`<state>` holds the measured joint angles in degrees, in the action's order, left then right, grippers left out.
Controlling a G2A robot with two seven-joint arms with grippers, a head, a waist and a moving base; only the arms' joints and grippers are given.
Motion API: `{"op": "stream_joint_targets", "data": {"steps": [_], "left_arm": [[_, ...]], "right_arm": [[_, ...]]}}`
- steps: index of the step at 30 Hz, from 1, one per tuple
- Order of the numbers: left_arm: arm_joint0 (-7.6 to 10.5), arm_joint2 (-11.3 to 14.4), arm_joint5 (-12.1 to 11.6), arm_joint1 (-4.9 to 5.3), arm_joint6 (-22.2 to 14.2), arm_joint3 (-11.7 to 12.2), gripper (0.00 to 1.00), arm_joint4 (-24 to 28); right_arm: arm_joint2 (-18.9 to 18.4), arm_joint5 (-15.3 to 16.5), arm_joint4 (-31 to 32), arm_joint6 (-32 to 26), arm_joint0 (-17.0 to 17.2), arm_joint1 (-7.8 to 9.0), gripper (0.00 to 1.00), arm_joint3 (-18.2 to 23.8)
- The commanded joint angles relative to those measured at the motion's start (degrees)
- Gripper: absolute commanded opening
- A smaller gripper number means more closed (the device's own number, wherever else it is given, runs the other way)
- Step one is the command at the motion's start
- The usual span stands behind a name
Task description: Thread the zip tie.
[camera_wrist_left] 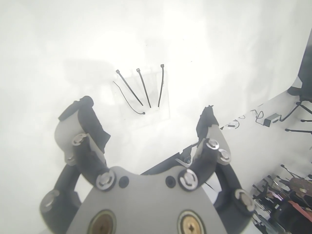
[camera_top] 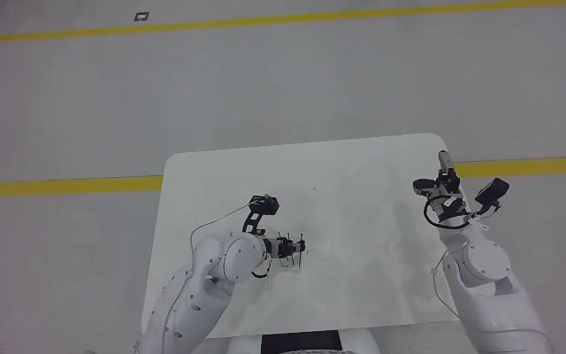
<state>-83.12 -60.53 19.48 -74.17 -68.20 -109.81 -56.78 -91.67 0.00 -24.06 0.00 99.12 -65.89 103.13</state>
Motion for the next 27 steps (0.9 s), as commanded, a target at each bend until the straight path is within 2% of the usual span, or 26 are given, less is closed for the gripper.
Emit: {"op": "stream_joint_targets", "data": {"steps": [1,11,14,22,23,24,25,26,27], "left_arm": [[-0.28,-0.36,0.0,-0.55,-0.72,-0.45,1.0,-1.37],[-0.3,-0.41,0.0,-0.61,-0.77,-0.49,1.0,-1.93],[-0.41,0.91,0.0,-0.66,0.2,-0.61,1.0,-2.52],[-0.54,2.15,0.0,-0.58,-1.85,-2.97,1.0,-3.42],[-0.57,2.3,0.0,-0.56,-2.13,-3.05,0.93,-4.08],[-0.6,2.42,0.0,-0.56,-2.3,-3.1,0.78,-4.54],[-0.67,2.5,0.0,-0.59,-2.36,-3.12,0.69,-4.75],[-0.73,2.58,0.0,-0.63,-2.51,-2.91,0.56,-4.92],[-0.71,2.45,0.0,-0.69,-2.68,-2.4,0.49,-5.4]], "right_arm": [[0.0,0.0,0.0,0.0,0.0,0.0,1.0,0.0],[0.0,0.0,0.0,0.0,0.0,0.0,1.0,0.0],[0.0,0.0,0.0,0.0,0.0,0.0,1.0,0.0],[0.0,0.0,0.0,0.0,0.0,0.0,1.0,0.0],[0.0,0.0,0.0,0.0,0.0,0.0,1.0,0.0],[0.0,0.0,0.0,0.0,0.0,0.0,1.0,0.0],[0.0,0.0,0.0,0.0,0.0,0.0,1.0,0.0],[0.0,0.0,0.0,0.0,0.0,0.0,1.0,0.0],[0.0,0.0,0.0,0.0,0.0,0.0,1.0,0.0]]}}
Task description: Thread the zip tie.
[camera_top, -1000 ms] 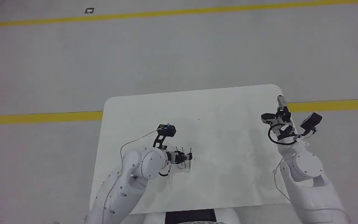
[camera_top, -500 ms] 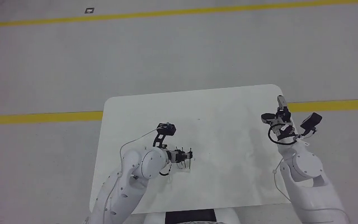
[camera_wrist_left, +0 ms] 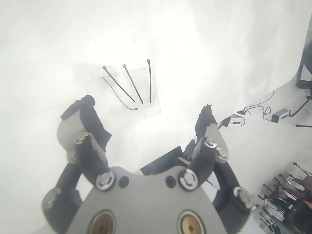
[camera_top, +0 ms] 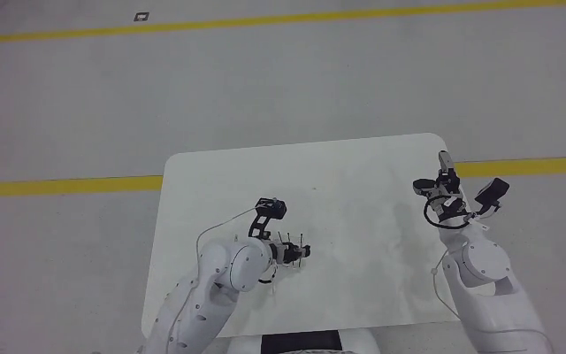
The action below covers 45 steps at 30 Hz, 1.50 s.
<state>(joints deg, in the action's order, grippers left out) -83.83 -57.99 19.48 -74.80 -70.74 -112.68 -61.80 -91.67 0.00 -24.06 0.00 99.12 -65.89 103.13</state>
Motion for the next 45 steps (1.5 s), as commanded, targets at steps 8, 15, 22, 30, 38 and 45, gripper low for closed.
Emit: {"op": "stream_joint_targets", "data": {"steps": [8,15,22,30,38,45], "left_arm": [[0.56,0.02,0.0,-1.01,-0.56,3.09,0.31,-0.86],[1.03,0.93,0.0,-2.06,-1.84,4.54,0.16,-4.71],[1.14,1.74,0.0,-3.78,-3.86,6.3,0.11,-9.64],[1.08,1.83,0.0,-5.89,-5.47,7.8,0.13,-13.91],[0.15,0.88,0.0,-7.9,-6.01,8.61,0.15,-18.46],[-0.44,0.29,0.0,-9.82,-6.37,9.78,0.19,-20.83]], "right_arm": [[0.0,0.0,0.0,0.0,0.0,0.0,1.0,0.0],[0.0,0.0,0.0,0.0,0.0,0.0,1.0,0.0],[0.0,0.0,0.0,0.0,0.0,0.0,1.0,0.0],[0.0,0.0,0.0,0.0,0.0,0.0,1.0,0.0],[0.0,0.0,0.0,0.0,0.0,0.0,1.0,0.0],[0.0,0.0,0.0,0.0,0.0,0.0,1.0,0.0]]}}
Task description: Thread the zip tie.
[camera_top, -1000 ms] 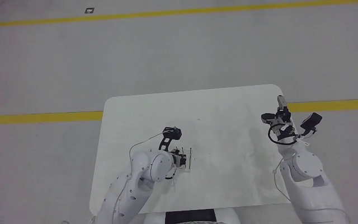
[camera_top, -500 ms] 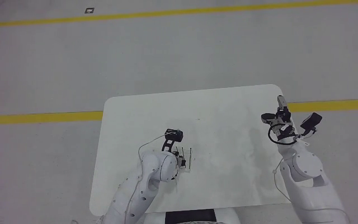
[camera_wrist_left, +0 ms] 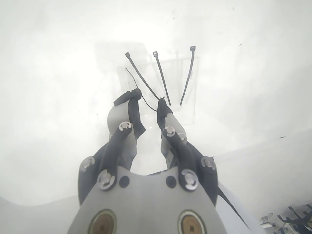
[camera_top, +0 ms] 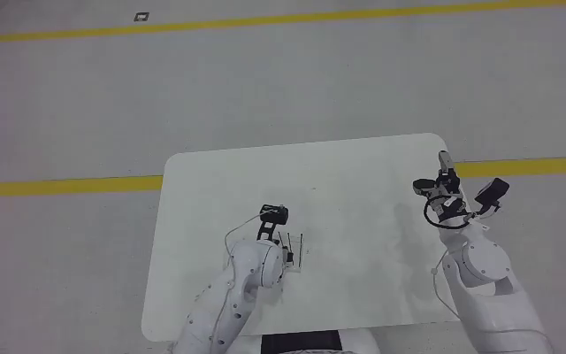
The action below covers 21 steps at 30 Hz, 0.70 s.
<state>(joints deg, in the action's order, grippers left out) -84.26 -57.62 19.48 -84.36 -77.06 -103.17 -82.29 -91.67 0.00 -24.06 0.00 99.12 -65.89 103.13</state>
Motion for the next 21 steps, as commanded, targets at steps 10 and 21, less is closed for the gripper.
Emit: {"op": "stream_joint_targets", "data": {"steps": [10,21], "left_arm": [[0.0,-0.7,0.0,-2.32,-0.04,2.31,0.15,-1.96],[-0.23,-2.09,0.0,-3.87,1.52,3.95,0.15,-2.08]], "right_arm": [[0.0,0.0,0.0,0.0,0.0,0.0,1.0,0.0],[0.0,0.0,0.0,0.0,0.0,0.0,1.0,0.0]]}}
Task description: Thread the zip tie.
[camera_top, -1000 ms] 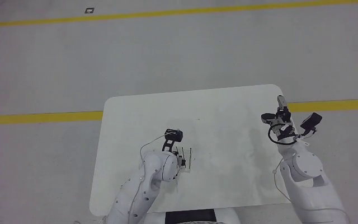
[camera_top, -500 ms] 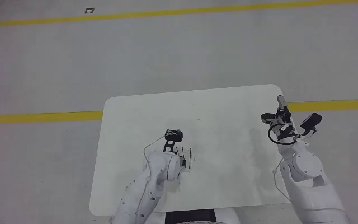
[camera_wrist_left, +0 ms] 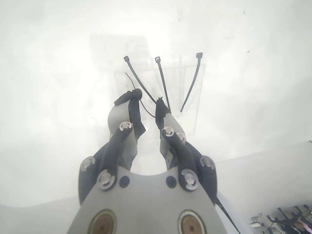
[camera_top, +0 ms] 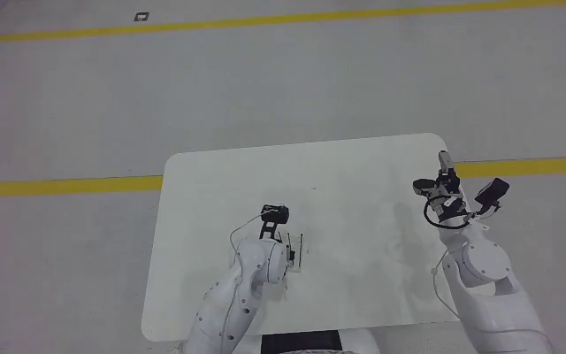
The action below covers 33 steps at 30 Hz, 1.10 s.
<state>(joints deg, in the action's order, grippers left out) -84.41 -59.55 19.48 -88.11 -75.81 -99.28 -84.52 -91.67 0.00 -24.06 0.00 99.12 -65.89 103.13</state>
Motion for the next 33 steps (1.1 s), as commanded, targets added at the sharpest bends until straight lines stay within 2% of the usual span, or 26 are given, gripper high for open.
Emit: {"op": "stream_joint_targets", "data": {"steps": [1,10,27,33], "left_arm": [[-0.14,-0.31,0.0,-0.22,0.5,0.16,0.15,0.15],[-0.26,-0.65,0.0,-1.05,2.67,1.63,0.15,0.0],[-0.31,-1.19,0.0,-1.65,5.35,3.14,0.16,-0.02],[-0.55,-1.24,0.0,-1.84,5.92,2.91,0.14,-0.13]], "right_arm": [[0.0,0.0,0.0,0.0,0.0,0.0,1.0,0.0],[0.0,0.0,0.0,0.0,0.0,0.0,1.0,0.0],[0.0,0.0,0.0,0.0,0.0,0.0,1.0,0.0],[0.0,0.0,0.0,0.0,0.0,0.0,1.0,0.0]]}}
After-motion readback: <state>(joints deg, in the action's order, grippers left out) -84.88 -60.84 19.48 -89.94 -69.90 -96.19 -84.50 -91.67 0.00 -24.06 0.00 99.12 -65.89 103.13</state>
